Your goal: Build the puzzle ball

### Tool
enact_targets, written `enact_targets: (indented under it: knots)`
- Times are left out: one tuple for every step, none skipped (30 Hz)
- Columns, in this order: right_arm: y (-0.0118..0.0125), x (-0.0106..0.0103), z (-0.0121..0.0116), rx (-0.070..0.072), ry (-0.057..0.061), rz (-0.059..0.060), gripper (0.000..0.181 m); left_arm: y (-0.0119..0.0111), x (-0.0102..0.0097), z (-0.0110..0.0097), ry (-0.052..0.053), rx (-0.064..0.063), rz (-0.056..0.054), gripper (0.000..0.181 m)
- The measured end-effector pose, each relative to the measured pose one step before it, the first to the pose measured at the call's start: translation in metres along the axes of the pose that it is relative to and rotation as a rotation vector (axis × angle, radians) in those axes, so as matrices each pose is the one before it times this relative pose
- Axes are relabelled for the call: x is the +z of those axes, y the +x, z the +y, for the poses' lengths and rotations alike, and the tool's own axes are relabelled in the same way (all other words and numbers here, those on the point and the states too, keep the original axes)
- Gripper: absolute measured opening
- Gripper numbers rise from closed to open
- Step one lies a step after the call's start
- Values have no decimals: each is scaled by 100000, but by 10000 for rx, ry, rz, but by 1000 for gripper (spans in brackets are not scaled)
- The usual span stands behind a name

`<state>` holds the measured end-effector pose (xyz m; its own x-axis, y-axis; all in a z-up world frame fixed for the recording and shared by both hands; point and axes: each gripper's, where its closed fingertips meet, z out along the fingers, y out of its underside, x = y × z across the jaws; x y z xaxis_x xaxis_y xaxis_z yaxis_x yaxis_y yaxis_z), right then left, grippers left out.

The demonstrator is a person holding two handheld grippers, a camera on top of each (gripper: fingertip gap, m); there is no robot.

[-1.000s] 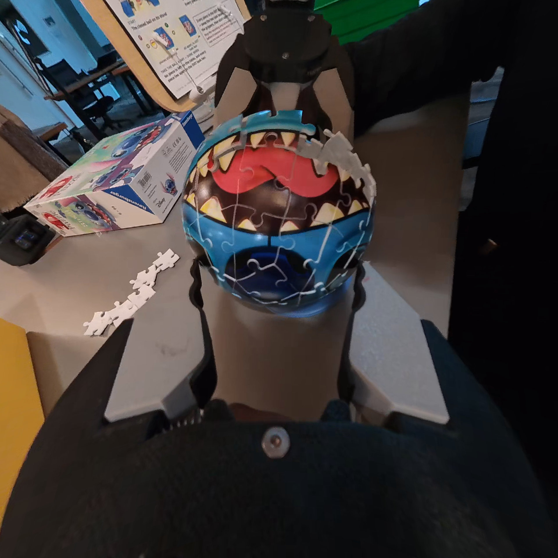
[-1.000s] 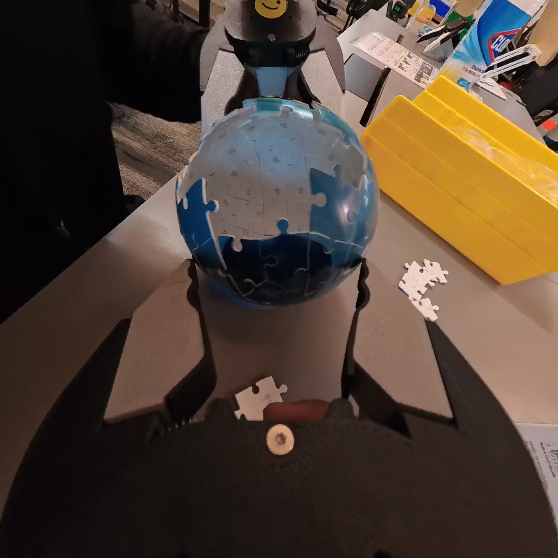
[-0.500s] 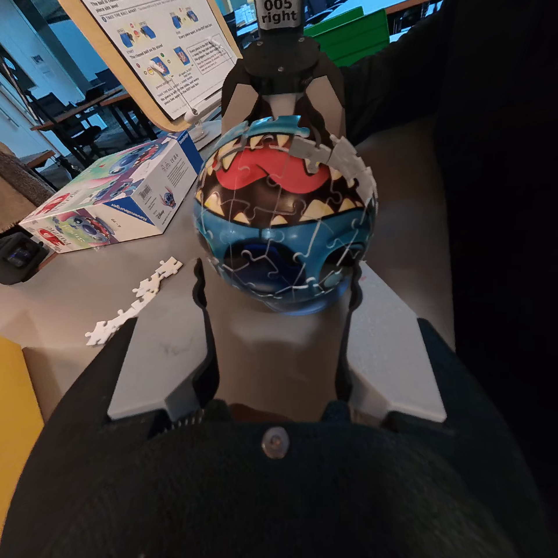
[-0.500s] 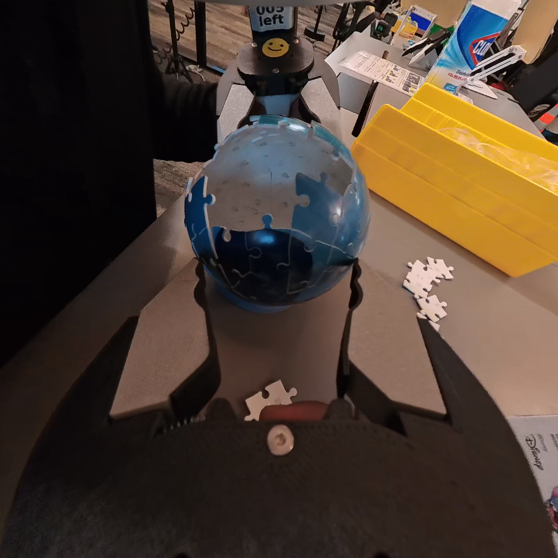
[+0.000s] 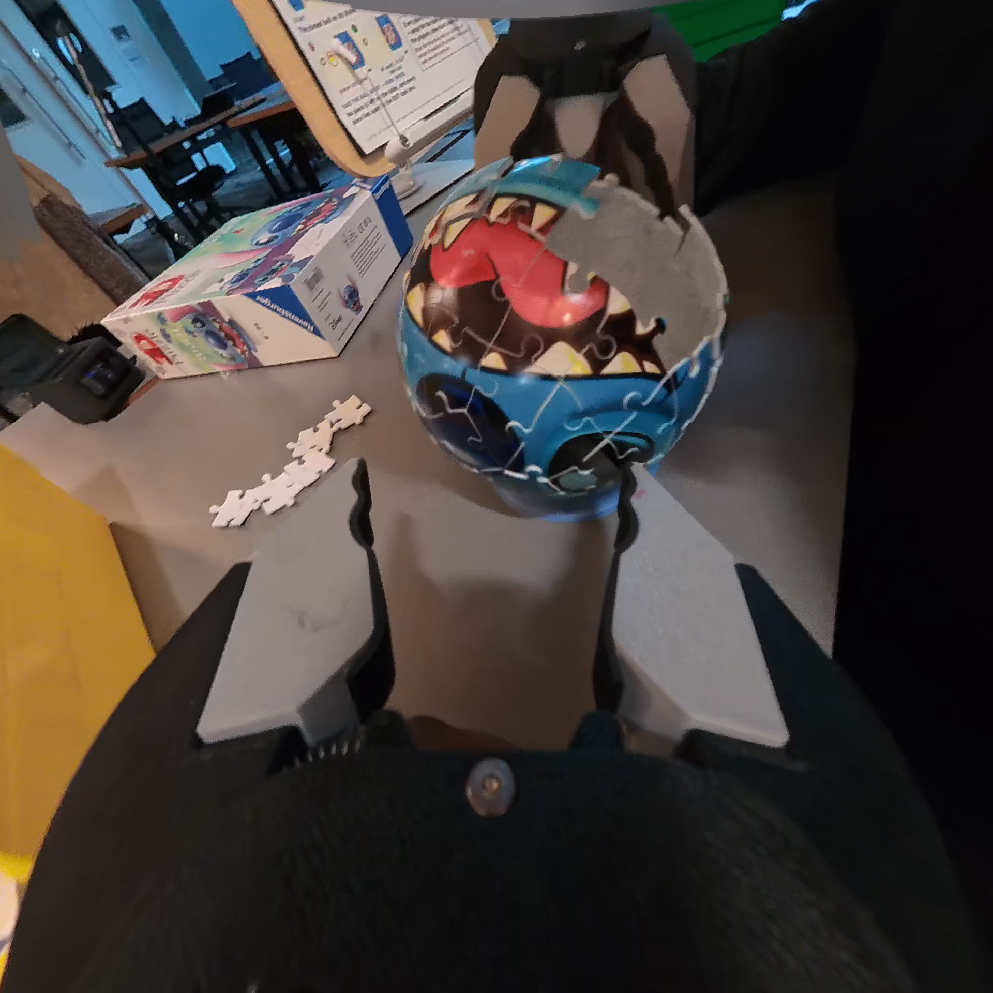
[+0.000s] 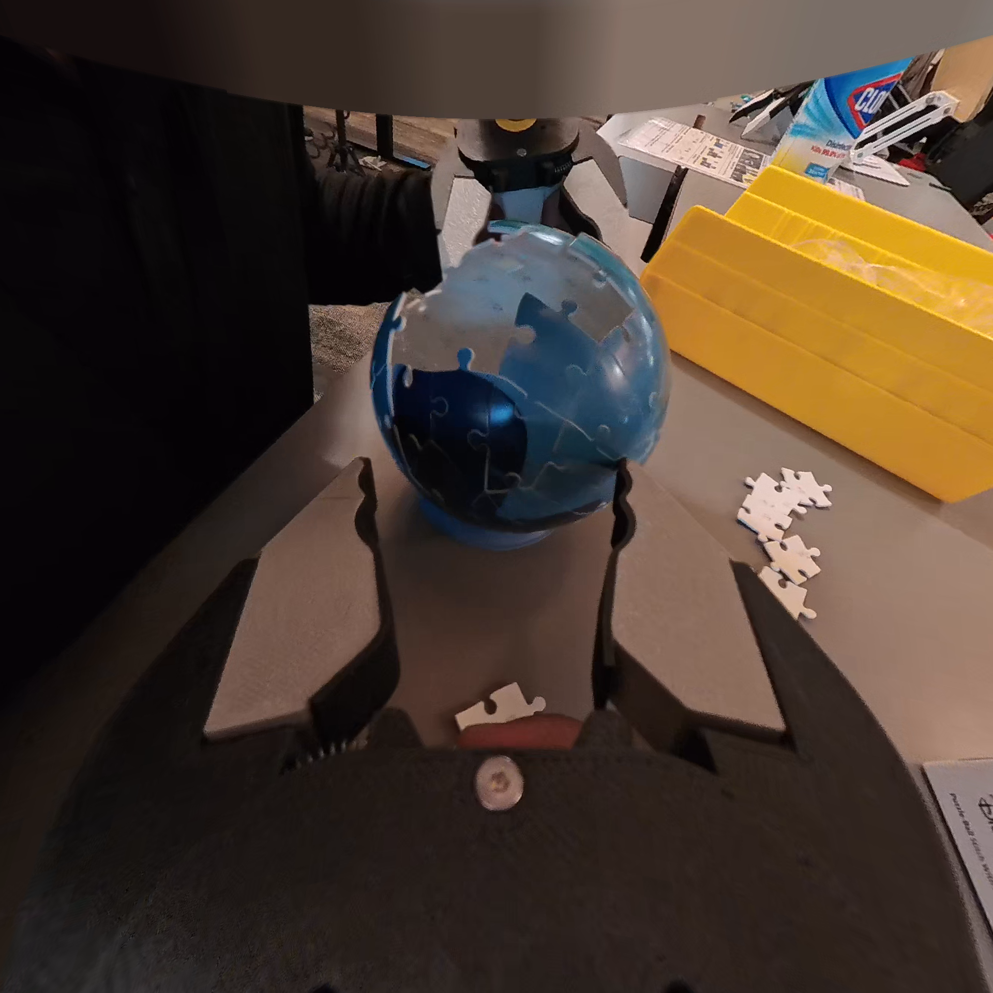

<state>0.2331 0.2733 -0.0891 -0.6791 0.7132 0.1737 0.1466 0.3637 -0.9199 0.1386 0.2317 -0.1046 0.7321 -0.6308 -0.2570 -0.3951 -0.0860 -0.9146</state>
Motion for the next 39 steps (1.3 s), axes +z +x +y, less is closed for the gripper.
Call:
enact_targets:
  knots:
    - [-135,-107,-203,-6,82,-63,84,-246,-339,254,-108,-76,-181,87]
    - [-154,-102,-284,15,116,-85,83,-230,-417,254,-118,-88,-165,87]
    - [-179,-73,-284,38,101,-111,83,-221,-464,161,-85,-128,-172,87]
    - [-191,-67,-235,28,65,-122,84,-151,-511,-58,7,-153,-166,86]
    - [-216,-81,-204,-6,49,-140,84,-55,-537,-328,117,-153,-143,85]
    - [-203,-104,-191,-59,25,-148,83,-3,-520,-595,228,-152,-146,83]
    - [-117,-168,-194,-114,-4,-139,81,7,-454,-778,296,-146,-173,81]
    - [36,-273,-242,-142,-12,-102,79,-47,-390,-827,289,-107,-238,79]
    - [253,-401,-341,-121,31,-34,77,-123,-337,-748,227,-33,-301,77]
    - [399,-480,-421,-55,89,-19,77,-121,-267,-678,185,-4,-312,74]
    - [419,-553,-483,15,133,-47,76,13,-185,-553,110,-13,-222,72]
    - [455,-550,-497,25,152,-41,73,199,-97,-407,46,-31,-105,71]
    - [610,-518,-487,5,126,64,69,253,-7,-245,-24,-3,-76,70]
    - [745,-430,-433,-26,67,162,65,135,54,-118,-73,23,-145,70]
    - [693,-324,-382,-55,23,159,65,186,105,-47,-98,7,-93,70]
    - [646,-213,-343,-64,-17,165,64,310,113,-21,-96,-14,-12,71]
    - [683,-102,-261,-58,-68,240,61,289,124,-74,-60,-26,-13,71]
    - [692,22,-129,-33,-139,278,59,217,116,-87,-40,-23,-64,71]
    - [671,114,62,5,-260,283,57,137,92,11,-67,28,-102,71]
    - [643,168,209,11,-335,304,53,23,37,208,-112,108,-147,72]
    - [489,209,226,-15,-311,260,49,-170,-30,423,-129,118,-196,72]
    - [354,181,255,-24,-293,202,47,-349,-65,724,-151,-29,-163,72]
    - [378,124,250,5,-237,233,47,-429,-61,951,-193,-282,-70,72]
    - [316,54,236,68,-114,184,47,-466,-73,986,-195,-439,-25,73]
    - [-62,-22,285,132,-2,-96,48,-201,-79,828,-134,-465,115,77]
    - [-507,-59,350,182,86,-429,49,270,-110,557,-48,-424,344,80]
    - [-851,-72,426,171,146,-656,51,603,-100,312,27,-319,461,82]
    - [-1039,-58,568,101,149,-745,53,594,-3,105,80,-175,363,83]
    - [-935,22,764,25,67,-644,56,495,126,98,25,-36,263,85]
    - [-553,115,896,-36,-23,-384,58,201,308,197,-128,47,90,86]
    - [-152,231,876,-49,-19,-157,61,4,475,334,-278,18,-23,89]
    - [133,365,717,47,33,-41,64,153,562,479,-437,-9,47,93]
    - [276,500,575,215,42,-31,65,239,593,552,-483,18,63,98]
    - [159,605,536,294,-66,-170,68,141,533,433,-373,9,-39,100]
    - [-30,626,440,220,-146,-285,73,233,424,341,-289,34,2,101]
    - [-27,587,185,77,-78,-231,75,202,284,201,-214,104,-2,104]
    - [-41,545,-5,-64,-12,-165,76,77,208,-60,-40,32,-52,104]
    - [-88,490,-22,-149,-33,-133,78,287,165,-259,109,-101,114,104]
    - [-101,449,64,-167,-98,-112,80,435,102,-164,70,-61,229,104]
